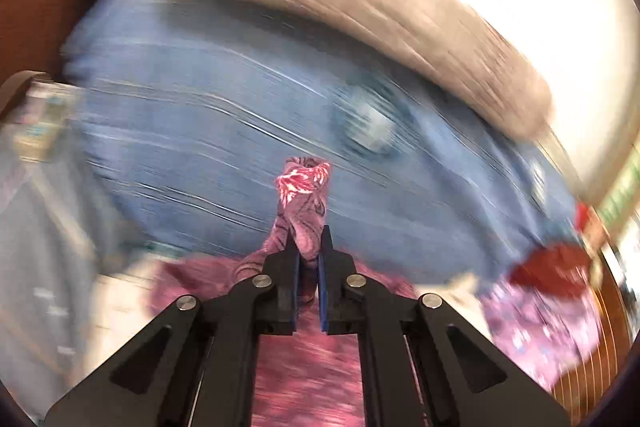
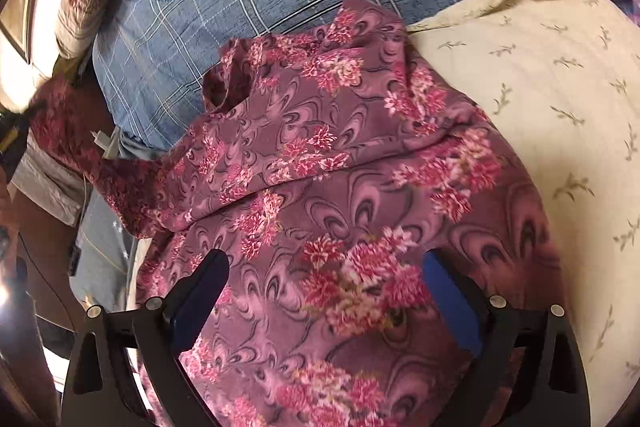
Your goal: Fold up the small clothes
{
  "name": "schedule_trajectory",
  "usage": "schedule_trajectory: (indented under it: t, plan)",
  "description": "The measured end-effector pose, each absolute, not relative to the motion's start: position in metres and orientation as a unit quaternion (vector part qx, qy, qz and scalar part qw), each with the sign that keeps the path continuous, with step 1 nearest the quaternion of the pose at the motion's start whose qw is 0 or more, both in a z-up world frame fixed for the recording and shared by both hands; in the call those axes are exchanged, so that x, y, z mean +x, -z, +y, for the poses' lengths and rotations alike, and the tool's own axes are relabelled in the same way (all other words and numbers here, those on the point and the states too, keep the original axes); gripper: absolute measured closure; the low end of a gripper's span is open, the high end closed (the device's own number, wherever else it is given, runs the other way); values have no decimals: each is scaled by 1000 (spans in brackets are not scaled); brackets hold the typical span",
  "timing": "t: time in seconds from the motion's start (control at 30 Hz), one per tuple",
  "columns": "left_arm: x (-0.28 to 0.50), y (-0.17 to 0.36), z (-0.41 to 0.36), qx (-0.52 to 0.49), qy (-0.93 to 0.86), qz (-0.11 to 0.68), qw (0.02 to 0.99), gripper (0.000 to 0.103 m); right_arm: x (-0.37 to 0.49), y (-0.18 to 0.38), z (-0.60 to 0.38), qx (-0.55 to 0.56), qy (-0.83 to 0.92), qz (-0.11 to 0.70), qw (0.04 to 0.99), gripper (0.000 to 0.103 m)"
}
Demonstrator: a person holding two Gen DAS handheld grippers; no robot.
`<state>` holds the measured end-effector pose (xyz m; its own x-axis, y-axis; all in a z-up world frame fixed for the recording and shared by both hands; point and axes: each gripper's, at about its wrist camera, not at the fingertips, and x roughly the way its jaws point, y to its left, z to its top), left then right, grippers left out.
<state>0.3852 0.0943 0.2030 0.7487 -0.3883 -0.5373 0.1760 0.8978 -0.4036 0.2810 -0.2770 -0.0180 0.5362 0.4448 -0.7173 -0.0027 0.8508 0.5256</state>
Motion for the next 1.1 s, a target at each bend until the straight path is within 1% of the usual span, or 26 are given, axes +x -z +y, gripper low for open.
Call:
schedule_trajectory:
  t: [0.07,0.1,0.17,0.23,0.3,0.37,0.43,0.5,0.57,0.67,0.77,0.97,1.0,1.03,1.07,1.1]
  plan:
    - [392,-171,38,-161,174,358,903,97,276,15,-280,240,-130,463,843,6]
    - [397,-148,13,-161,177,386,891,95,274,13,-282,239,-127,462,844,5]
    - [401,-98,-30,-161,177,452,859,94,267,6,-288,224,-112,463,850,5]
    - [393,-56,-56,-162,176,509,827,94,259,0,-296,211,-96,464,855,5]
    - [370,-36,-63,-174,185,534,807,93,250,-5,-309,206,-81,459,860,5]
    - [356,-34,-52,-185,188,533,804,89,244,-9,-321,205,-68,454,864,5]
    - [349,-48,-27,-196,188,516,813,79,241,-12,-330,209,-58,450,866,4]
    - [347,-64,9,-206,168,487,832,52,241,-13,-336,224,-56,446,865,4]
    - [340,-80,52,-217,129,455,854,41,245,-16,-334,239,-66,440,863,4]
    - [336,-84,113,-250,91,438,859,37,260,-24,-319,250,-96,429,863,4]
    - [332,-66,154,-289,73,449,843,37,284,-27,-291,249,-137,432,856,4]
    - [345,-11,165,-333,65,486,806,37,329,-15,-239,281,-191,450,826,4]
    - [350,-3,162,-337,59,494,799,37,336,-11,-231,288,-201,458,817,6]
    - [354,1,162,-342,57,498,795,37,342,-8,-223,293,-209,467,808,25]
    - [357,4,162,-347,60,498,792,37,350,-7,-216,304,-226,477,793,47]
    - [359,6,162,-352,63,496,791,37,359,-9,-210,309,-237,486,782,97]
